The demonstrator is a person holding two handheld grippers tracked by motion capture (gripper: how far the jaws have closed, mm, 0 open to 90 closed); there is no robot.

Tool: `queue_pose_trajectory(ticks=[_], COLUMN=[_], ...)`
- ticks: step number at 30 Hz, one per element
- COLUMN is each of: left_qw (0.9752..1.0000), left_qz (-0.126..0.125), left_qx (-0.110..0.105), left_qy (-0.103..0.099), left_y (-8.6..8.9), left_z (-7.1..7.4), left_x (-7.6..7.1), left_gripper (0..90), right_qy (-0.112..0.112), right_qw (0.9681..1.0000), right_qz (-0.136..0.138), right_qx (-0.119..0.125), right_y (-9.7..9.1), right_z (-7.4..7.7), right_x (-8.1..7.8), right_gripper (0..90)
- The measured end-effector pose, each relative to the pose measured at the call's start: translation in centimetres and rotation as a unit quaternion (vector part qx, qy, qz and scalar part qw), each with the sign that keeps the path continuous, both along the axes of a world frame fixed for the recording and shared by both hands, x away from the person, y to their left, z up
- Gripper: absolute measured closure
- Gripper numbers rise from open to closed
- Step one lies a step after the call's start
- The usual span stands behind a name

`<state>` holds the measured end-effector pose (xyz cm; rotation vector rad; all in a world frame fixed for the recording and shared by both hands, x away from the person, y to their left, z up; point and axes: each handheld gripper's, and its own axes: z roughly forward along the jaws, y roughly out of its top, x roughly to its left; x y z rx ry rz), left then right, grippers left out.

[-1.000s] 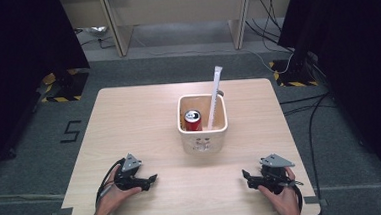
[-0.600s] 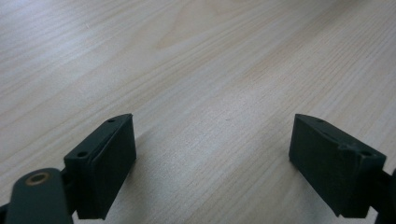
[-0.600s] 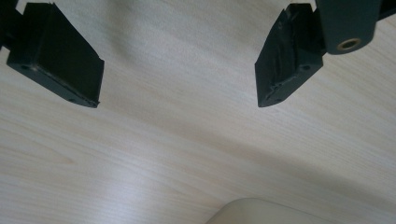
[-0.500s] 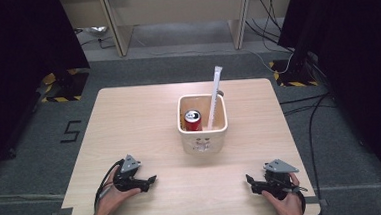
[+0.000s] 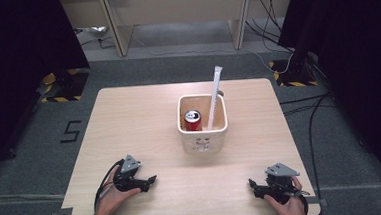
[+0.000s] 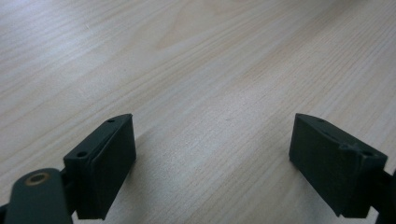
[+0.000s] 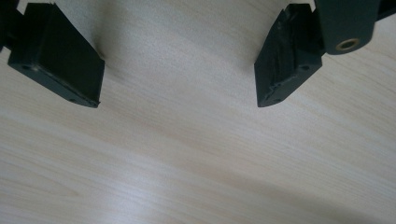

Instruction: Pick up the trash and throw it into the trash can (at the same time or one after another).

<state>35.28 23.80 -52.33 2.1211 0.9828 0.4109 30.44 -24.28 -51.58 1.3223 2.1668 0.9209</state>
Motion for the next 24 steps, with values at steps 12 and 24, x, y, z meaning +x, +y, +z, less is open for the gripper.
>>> queue_pose_trajectory(ticks=[12,24], left_qw=[1.0,1.0], left_qz=[0.0,0.0], left_qx=[0.0,0.0], left_qy=[0.0,0.0], left_y=[0.01,0.01], left_z=[0.0,0.0], left_x=[0.0,-0.01], left_gripper=[13.6,13.6], right_qy=[0.01,0.011], right_qw=[0.9999,0.9999], right_qz=[0.008,0.011], right_qx=[0.005,0.003], right_y=[-0.06,-0.06], right_z=[-0.05,-0.06], right_x=[-0.03,0.03], right_gripper=[13.5,12.8])
